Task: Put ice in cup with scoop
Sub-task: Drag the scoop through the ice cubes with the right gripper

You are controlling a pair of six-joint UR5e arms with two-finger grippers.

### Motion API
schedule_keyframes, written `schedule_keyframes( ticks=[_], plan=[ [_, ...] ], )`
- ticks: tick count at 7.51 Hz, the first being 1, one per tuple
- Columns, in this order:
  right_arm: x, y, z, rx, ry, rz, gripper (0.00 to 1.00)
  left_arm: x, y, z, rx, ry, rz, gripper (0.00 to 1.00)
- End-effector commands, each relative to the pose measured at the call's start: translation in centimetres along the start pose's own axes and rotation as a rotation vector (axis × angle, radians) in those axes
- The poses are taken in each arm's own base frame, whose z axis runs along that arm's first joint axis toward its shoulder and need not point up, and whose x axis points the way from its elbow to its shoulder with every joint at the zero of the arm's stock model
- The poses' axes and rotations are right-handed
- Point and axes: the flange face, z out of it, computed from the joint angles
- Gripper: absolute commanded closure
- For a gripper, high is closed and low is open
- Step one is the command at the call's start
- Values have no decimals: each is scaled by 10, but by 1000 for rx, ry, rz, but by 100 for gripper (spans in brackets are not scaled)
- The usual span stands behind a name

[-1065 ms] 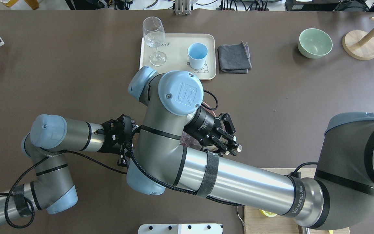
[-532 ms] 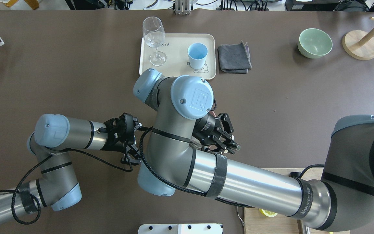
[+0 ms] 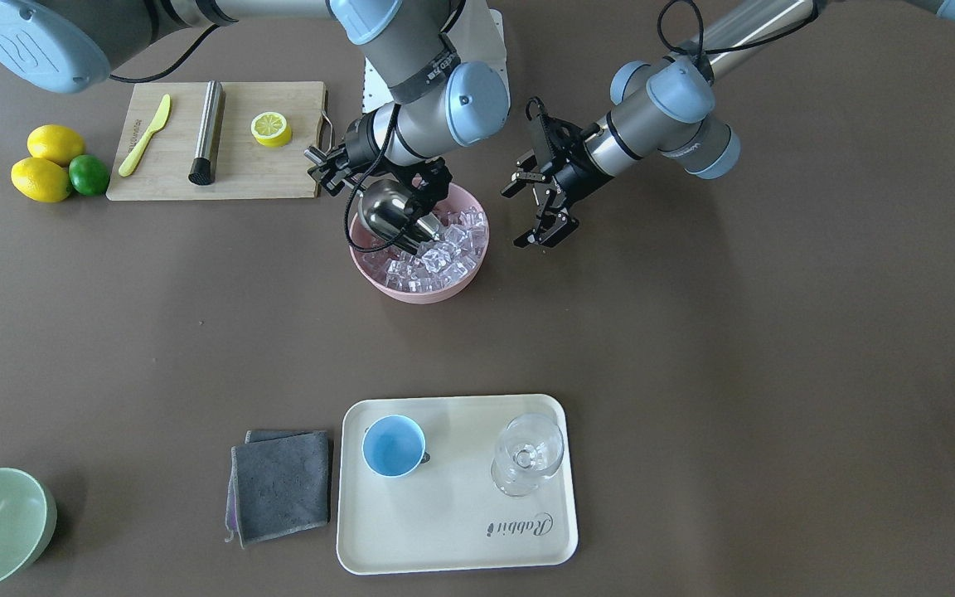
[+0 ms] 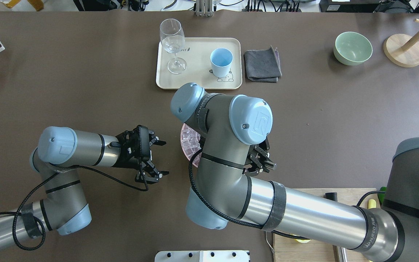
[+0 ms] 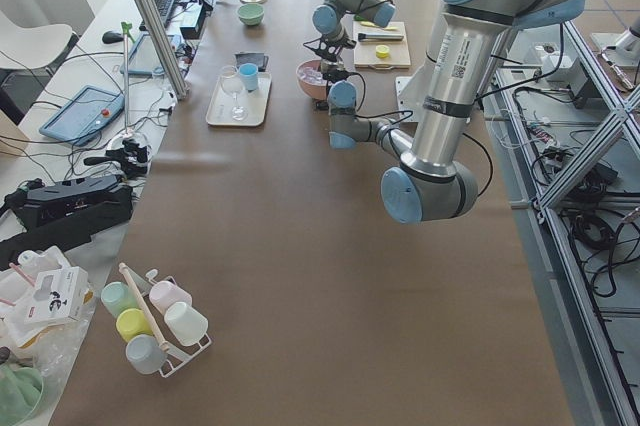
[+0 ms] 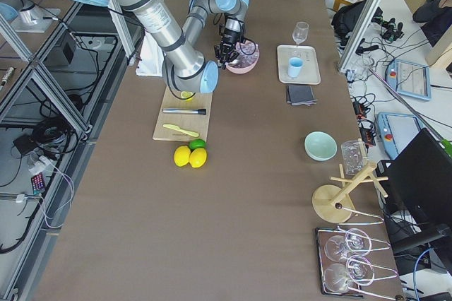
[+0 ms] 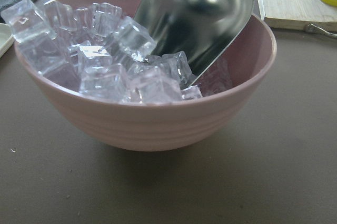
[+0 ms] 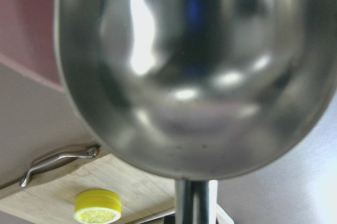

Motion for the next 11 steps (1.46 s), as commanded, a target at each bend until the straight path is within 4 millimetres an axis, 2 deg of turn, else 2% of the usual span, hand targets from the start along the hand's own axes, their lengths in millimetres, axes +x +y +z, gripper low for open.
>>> schedule_keyframes(
  ticks=[1, 3, 4, 5, 9, 11],
  plan=[
    [1, 3, 2, 51, 4, -7, 100, -5, 0, -4, 2, -8, 0, 2],
    [0, 4, 0, 87, 6, 0, 100, -7, 0, -7, 1, -10, -1, 2],
    [2, 18, 1, 142, 26, 3, 100, -9, -1, -7, 1, -11, -1, 2],
    [3, 20, 3, 173, 26, 1, 100, -9, -5, -6, 4, -13, 0, 2],
    [2, 17, 26, 185, 28, 12, 100, -8, -24, 5, 14, -12, 4, 2],
    [-1, 20, 23, 196, 27, 8, 100, -9, -23, 4, 11, -14, 3, 2]
  ],
)
